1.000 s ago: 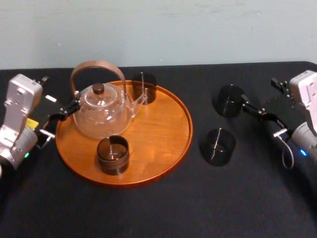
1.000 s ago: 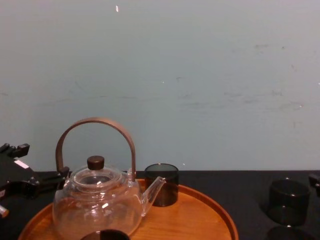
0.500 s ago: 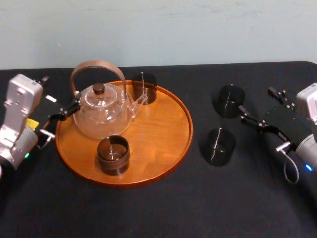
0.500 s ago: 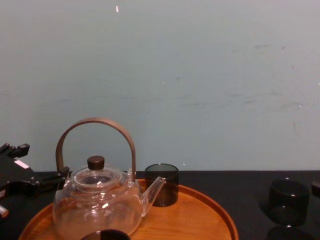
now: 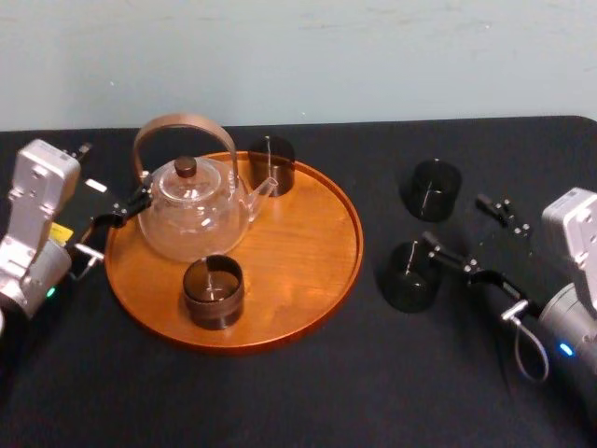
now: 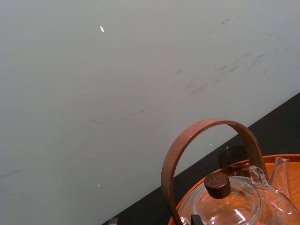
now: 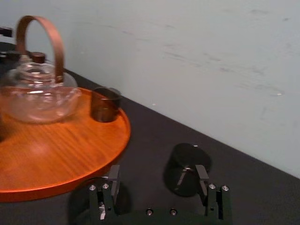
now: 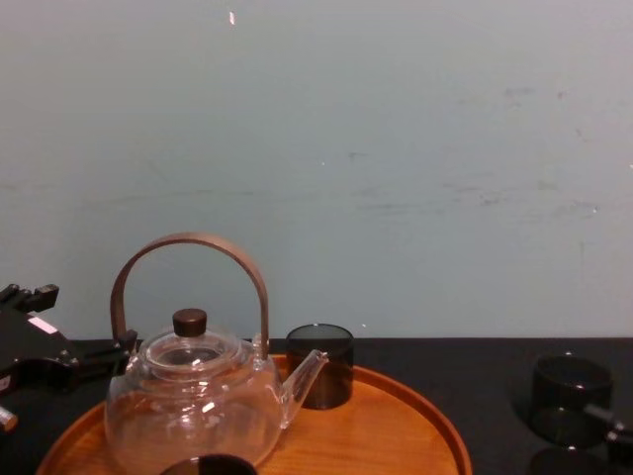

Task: Pick up the glass from the table and place it on the tray.

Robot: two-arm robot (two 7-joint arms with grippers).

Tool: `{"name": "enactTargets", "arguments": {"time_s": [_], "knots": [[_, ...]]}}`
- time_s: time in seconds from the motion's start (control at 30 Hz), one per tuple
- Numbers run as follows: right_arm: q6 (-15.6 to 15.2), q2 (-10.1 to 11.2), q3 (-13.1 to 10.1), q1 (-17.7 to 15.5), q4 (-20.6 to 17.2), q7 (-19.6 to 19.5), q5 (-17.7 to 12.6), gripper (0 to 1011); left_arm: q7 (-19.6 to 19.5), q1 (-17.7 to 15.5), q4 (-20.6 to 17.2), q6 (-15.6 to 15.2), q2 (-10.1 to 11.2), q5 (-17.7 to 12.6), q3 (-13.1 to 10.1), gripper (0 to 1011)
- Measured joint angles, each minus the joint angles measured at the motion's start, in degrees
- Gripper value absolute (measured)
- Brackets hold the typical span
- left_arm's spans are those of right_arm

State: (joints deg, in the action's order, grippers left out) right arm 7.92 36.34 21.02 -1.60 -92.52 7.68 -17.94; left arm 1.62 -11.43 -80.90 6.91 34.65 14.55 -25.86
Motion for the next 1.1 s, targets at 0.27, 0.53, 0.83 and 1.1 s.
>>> {"name": "enactTargets", "arguments": {"time_s": [0.27,0.53,0.83,1.1], "knots": [[-0.2,-0.8,0.9,-1.9,-1.4,2.2,0.6,1002,0.0,0.0,0.0,0.0,0.0,0.0,0.0,1010],[-0.7,-1.4,1.0,-3.2,-1.8,3.7,1.1,1002,0.0,0.0,0.0,0.0,0.0,0.0,0.0,1010],[-1.7,-1.8,0.0,-4.8,-2.4,3.8,1.9,1002,0.0,0.0,0.0,0.0,0.0,0.0,0.0,1009],[-2.4,-2.1,-1.3,-6.5,-3.0,4.4,2.5,1002,0.0,0.0,0.0,0.0,0.0,0.0,0.0,1010]]}}
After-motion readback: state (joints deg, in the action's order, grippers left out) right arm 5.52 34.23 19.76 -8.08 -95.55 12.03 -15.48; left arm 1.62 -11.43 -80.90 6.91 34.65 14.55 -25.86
